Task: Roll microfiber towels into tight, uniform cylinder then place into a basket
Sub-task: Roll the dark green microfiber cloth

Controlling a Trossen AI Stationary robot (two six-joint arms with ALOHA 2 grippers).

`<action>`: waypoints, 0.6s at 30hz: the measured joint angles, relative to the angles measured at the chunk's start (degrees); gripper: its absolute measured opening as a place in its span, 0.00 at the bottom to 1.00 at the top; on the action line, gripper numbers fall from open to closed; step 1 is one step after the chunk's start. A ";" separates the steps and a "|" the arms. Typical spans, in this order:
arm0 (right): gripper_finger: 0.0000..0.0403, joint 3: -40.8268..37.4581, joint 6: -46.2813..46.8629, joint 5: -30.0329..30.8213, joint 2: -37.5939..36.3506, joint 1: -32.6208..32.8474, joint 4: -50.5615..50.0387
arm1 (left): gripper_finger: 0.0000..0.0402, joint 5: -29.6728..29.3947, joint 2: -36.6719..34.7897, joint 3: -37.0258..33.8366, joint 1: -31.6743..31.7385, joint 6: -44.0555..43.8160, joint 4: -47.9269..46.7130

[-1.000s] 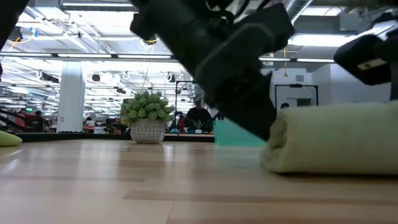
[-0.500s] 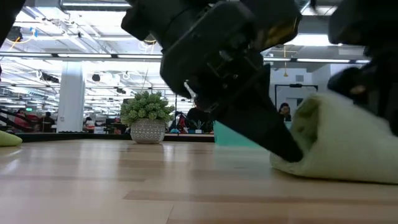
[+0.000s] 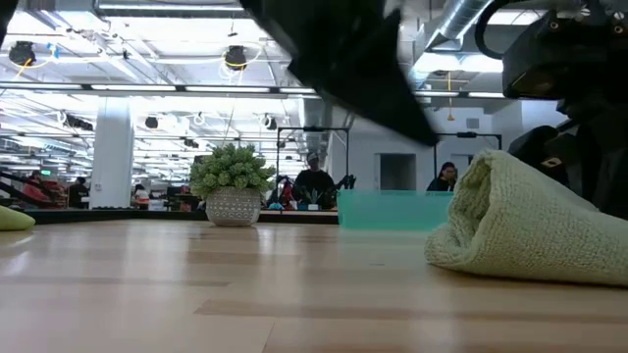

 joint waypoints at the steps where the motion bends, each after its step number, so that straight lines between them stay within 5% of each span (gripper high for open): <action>1: 0.12 0.00 -0.17 -0.15 0.00 -0.09 -0.02 | 0.00 1.09 0.16 0.00 -0.23 1.40 2.15; 11: 0.11 0.02 -0.64 -0.88 0.07 -1.14 0.17 | 0.00 9.67 5.01 0.23 1.81 4.02 20.15; 18: 0.11 0.00 -0.71 -0.81 0.09 -1.12 0.15 | 0.00 10.57 6.09 -0.04 4.40 -1.45 12.95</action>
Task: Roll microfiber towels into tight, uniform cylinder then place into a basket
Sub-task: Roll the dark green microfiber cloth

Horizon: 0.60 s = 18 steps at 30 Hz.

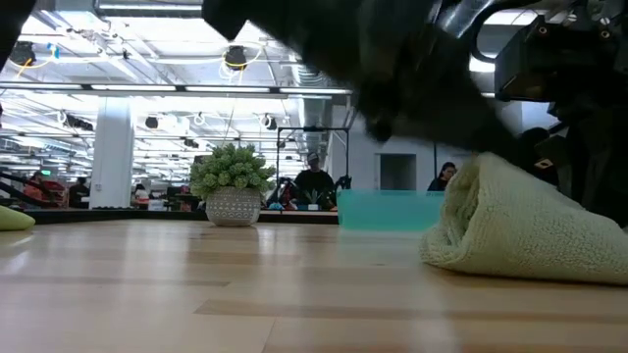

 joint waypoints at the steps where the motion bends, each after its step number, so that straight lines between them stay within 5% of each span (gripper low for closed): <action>1: 0.11 0.00 0.00 0.00 0.00 0.00 0.02 | 0.00 0.10 0.35 0.00 0.29 -0.35 -0.84; 10: 0.17 0.00 1.34 0.24 0.04 0.00 0.57 | 0.00 -0.08 1.75 0.07 1.41 -3.74 -6.84; 18: 0.41 -0.03 2.50 -0.84 -1.81 -0.35 -1.67 | 0.00 -0.41 1.76 0.09 1.39 -4.04 -7.11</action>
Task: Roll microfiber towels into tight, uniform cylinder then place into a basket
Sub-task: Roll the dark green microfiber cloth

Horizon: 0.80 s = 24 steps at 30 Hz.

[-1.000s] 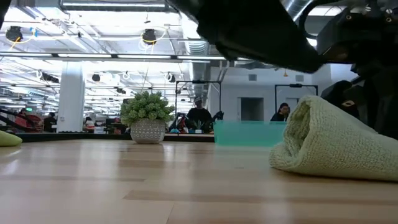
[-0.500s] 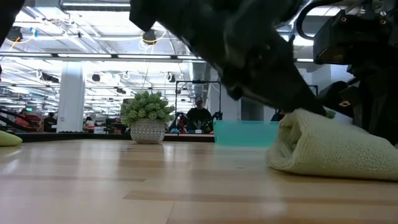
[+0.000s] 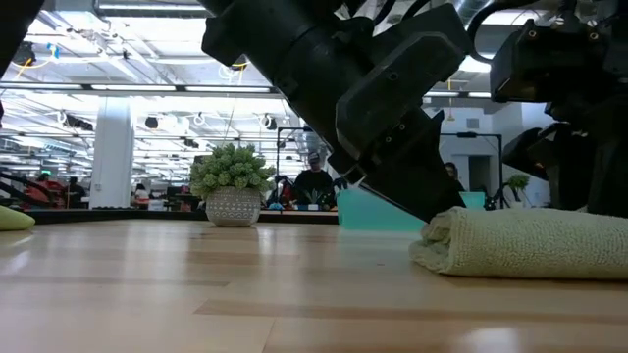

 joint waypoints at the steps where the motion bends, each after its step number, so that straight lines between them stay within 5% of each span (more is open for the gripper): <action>1: 0.44 -0.06 0.11 0.19 -0.99 0.05 -0.87 | 0.00 -0.02 0.00 0.00 0.00 0.00 -0.04; 7: 0.43 -0.08 3.70 3.60 -7.71 2.75 -6.97 | 0.00 -0.04 0.02 0.00 0.00 0.00 -0.11; 18: 0.09 -8.17 17.52 4.28 -9.66 7.53 -5.91 | 0.00 -0.09 -0.05 0.00 -0.10 0.00 -0.42; 24: 0.02 -9.83 16.70 4.28 -8.38 7.45 -0.67 | 0.00 -5.33 -3.91 -0.09 -0.78 -0.82 -3.74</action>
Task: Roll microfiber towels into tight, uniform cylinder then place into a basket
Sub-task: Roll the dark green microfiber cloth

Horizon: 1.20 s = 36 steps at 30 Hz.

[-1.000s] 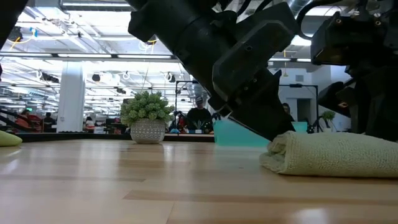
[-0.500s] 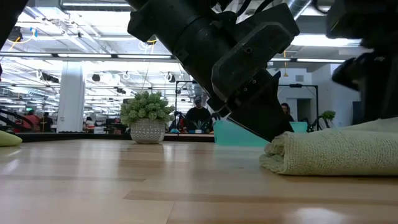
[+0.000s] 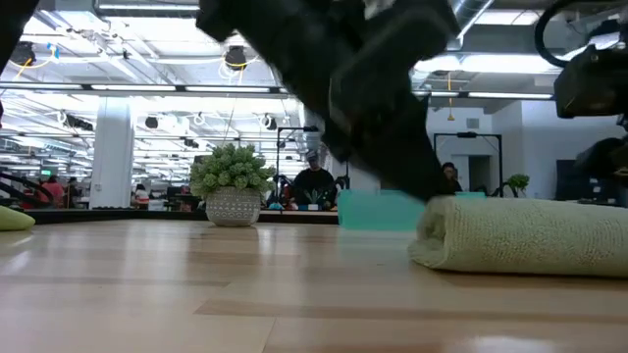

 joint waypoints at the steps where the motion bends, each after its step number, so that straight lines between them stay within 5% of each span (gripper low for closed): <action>1: 0.02 0.00 -0.60 -0.03 0.11 -0.02 0.68 | 0.00 -1.68 -0.72 0.00 -0.21 -0.27 -0.37; 8: 0.14 -0.02 -0.64 -0.03 0.07 -0.02 1.22 | 0.00 1.02 -0.21 0.13 -0.95 1.91 6.78; 20: 0.38 -0.06 -1.94 2.94 -3.60 0.68 -1.44 | 0.00 -0.12 1.92 -0.09 0.91 -1.38 -2.00; 28: 0.33 -0.07 -2.26 10.44 -8.23 1.99 0.05 | 0.00 -1.90 1.12 -0.02 0.63 -1.43 -3.88; 36: 0.25 0.00 -9.28 9.89 -0.70 0.89 10.87 | 0.00 -4.22 -2.77 0.04 -1.47 1.86 0.73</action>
